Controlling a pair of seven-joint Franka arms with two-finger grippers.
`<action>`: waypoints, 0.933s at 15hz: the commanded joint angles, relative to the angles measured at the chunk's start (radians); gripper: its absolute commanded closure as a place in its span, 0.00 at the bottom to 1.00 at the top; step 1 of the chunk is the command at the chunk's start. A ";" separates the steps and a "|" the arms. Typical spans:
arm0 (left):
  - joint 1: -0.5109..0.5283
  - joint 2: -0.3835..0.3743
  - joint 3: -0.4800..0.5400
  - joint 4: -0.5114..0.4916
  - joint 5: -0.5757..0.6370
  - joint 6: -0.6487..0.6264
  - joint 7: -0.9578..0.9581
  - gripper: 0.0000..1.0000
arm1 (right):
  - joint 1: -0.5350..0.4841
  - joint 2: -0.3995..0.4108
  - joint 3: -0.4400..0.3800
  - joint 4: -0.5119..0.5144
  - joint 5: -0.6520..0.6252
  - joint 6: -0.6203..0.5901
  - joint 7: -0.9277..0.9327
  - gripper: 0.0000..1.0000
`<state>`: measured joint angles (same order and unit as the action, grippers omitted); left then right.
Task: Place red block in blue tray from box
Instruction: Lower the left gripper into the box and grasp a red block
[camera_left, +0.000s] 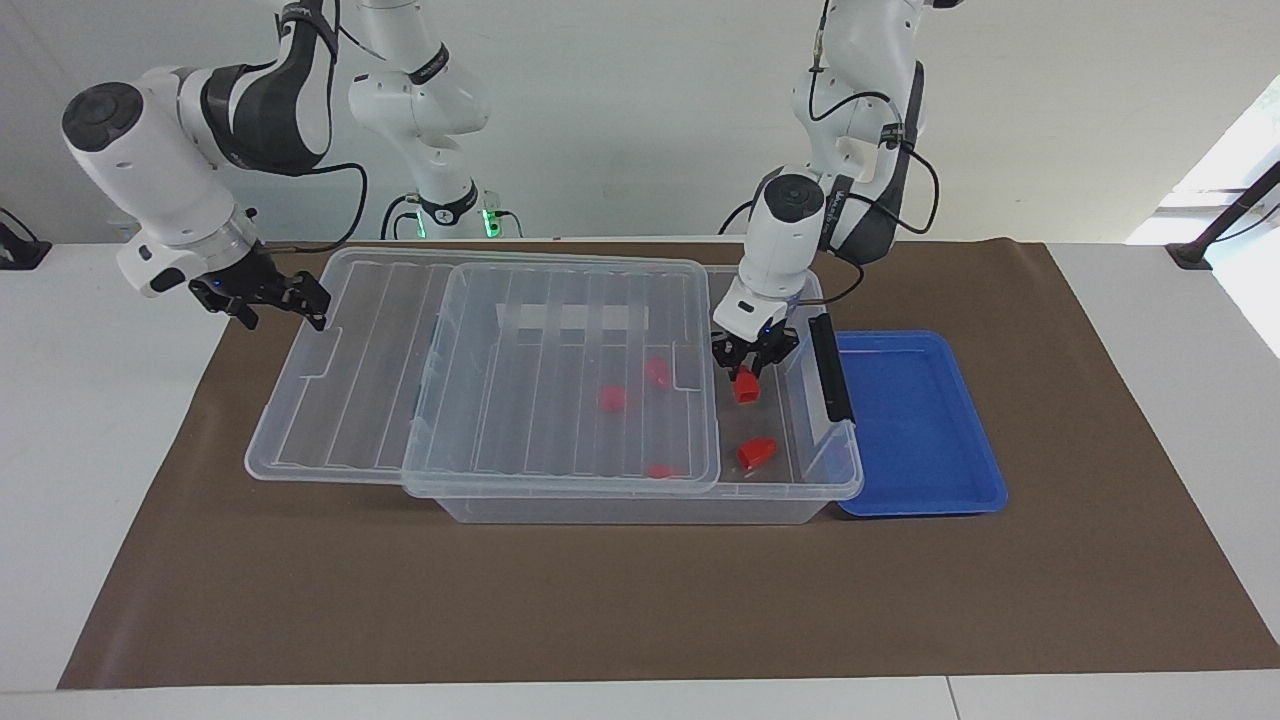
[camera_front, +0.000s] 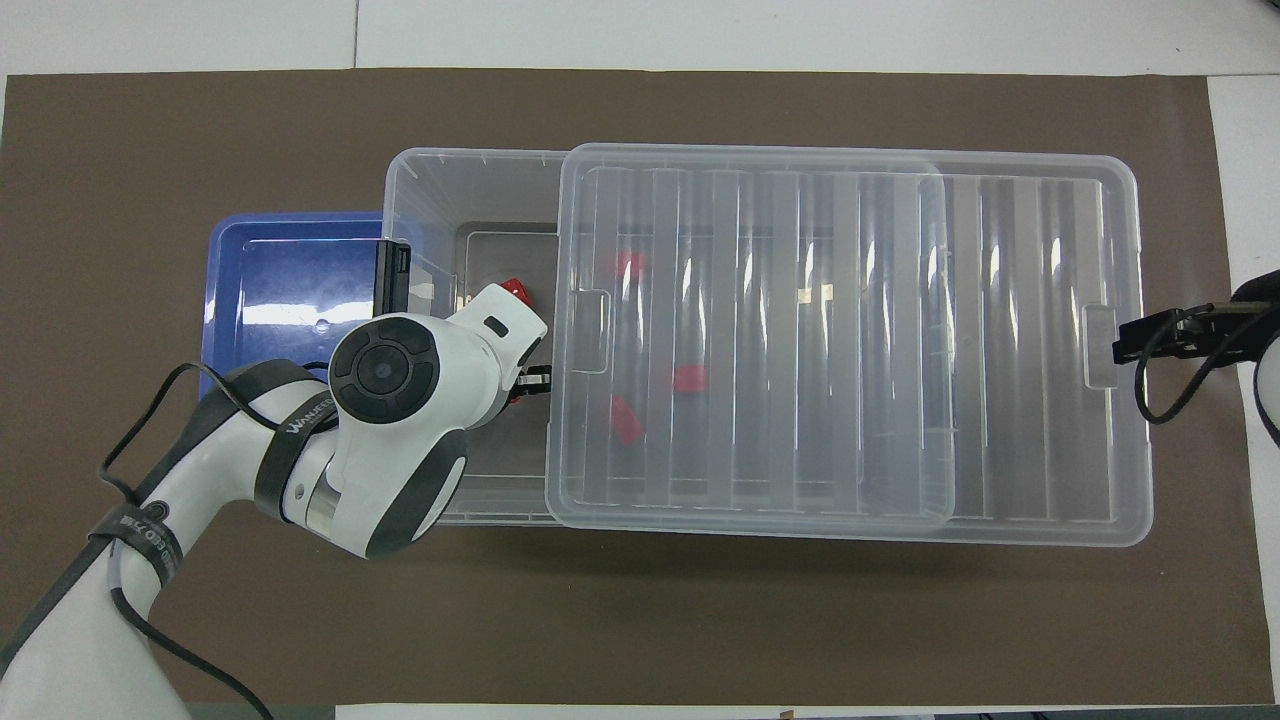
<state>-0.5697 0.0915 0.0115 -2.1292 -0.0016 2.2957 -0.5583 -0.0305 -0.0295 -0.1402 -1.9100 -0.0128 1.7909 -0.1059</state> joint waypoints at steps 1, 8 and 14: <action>0.001 -0.022 0.007 0.047 0.000 -0.083 -0.012 1.00 | -0.003 -0.024 -0.002 -0.029 0.016 0.024 -0.021 0.00; 0.020 -0.075 0.011 0.136 0.000 -0.198 -0.006 1.00 | -0.003 -0.021 -0.002 -0.018 0.014 0.022 -0.020 0.00; 0.112 -0.191 0.013 0.163 0.000 -0.324 0.101 1.00 | -0.003 -0.009 -0.002 0.017 0.014 0.002 -0.020 0.00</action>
<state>-0.4965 -0.0584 0.0267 -1.9566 -0.0015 2.0159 -0.5213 -0.0305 -0.0305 -0.1402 -1.8987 -0.0128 1.7944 -0.1059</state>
